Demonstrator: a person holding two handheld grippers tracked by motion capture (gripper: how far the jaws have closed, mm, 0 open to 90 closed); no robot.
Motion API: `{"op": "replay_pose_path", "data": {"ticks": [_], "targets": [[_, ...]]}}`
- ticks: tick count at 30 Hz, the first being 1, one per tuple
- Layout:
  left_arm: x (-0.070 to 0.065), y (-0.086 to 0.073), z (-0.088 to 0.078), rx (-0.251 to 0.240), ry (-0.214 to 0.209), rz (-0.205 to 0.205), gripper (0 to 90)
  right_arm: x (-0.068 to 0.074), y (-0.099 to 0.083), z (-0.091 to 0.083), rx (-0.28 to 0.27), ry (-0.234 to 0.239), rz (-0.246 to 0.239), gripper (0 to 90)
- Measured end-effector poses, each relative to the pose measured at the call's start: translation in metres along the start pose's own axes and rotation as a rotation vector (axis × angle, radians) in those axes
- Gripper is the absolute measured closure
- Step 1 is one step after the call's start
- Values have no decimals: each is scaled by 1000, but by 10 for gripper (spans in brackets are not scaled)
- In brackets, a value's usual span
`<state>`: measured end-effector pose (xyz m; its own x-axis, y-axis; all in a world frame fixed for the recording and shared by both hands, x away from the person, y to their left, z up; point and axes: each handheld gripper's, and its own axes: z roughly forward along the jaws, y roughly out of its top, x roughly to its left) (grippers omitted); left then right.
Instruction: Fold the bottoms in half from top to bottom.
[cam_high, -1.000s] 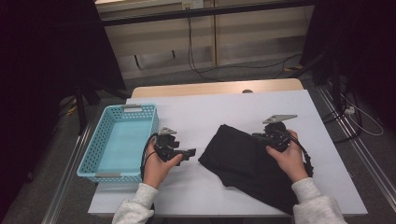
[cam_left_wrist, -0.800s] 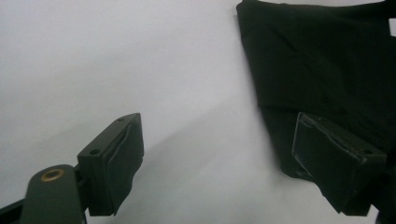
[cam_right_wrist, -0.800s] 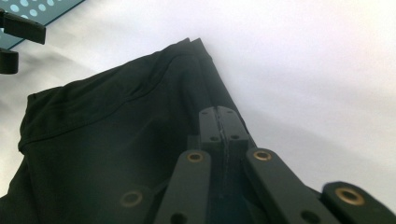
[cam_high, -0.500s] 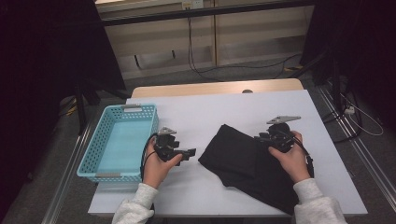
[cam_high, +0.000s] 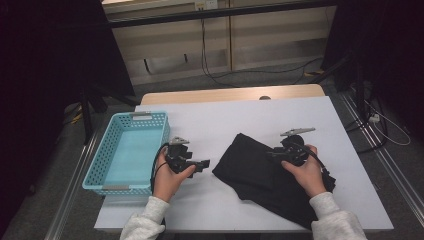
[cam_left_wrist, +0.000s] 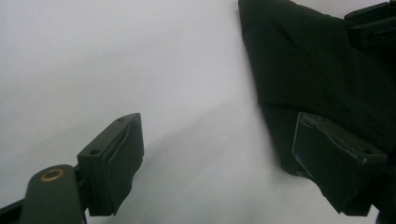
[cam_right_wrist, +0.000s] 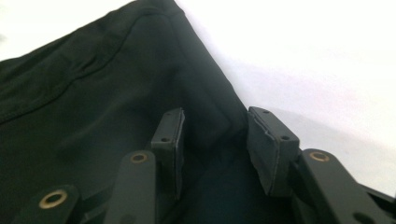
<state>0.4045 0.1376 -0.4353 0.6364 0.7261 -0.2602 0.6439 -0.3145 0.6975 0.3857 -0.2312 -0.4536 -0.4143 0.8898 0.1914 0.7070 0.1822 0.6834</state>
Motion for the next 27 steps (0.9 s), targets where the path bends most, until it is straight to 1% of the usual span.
{"op": "replay_pose_path", "data": {"ticks": [1,2,3,5,7,8,9,10,13,14,15,17,19,20,21,24,25,27], "targets": [[0,0,0,2,0,1,168,0,0,0,0,-3,-3,621],[0,0,0,2,0,1,168,0,0,0,0,-3,-3,621],[0,0,0,2,1,2,168,1,1,1,-1,16,4,661],[0,0,1,7,1,6,168,1,1,2,-9,13,-13,708],[0,-1,2,8,2,5,169,3,1,3,-14,21,-30,739],[0,-1,2,8,2,5,169,3,1,3,-14,21,-30,739],[0,-1,3,9,1,5,169,5,2,4,-16,32,-46,780],[0,-1,3,9,1,5,169,5,3,3,-16,22,-48,791],[-1,-1,3,9,1,6,169,7,5,1,-20,19,-61,806],[-1,-1,3,10,0,8,169,7,5,-1,-28,23,-59,812],[-1,-1,3,9,-1,7,169,7,7,-5,-39,41,-44,817],[0,-1,2,11,0,8,170,6,9,-9,-57,47,-34,820],[0,-1,2,6,2,5,170,6,10,-11,-60,54,-30,820],[0,0,1,9,2,10,170,6,11,-13,-59,56,-23,820],[0,0,1,7,1,9,170,6,11,-16,-67,65,-20,820],[0,-1,1,13,1,14,170,6,12,-21,-69,66,-30,819],[0,-1,1,13,1,14,170,6,12,-21,-69,66,-30,819],[-1,-1,2,12,0,12,171,4,13,-27,-83,76,-21,819]]}}
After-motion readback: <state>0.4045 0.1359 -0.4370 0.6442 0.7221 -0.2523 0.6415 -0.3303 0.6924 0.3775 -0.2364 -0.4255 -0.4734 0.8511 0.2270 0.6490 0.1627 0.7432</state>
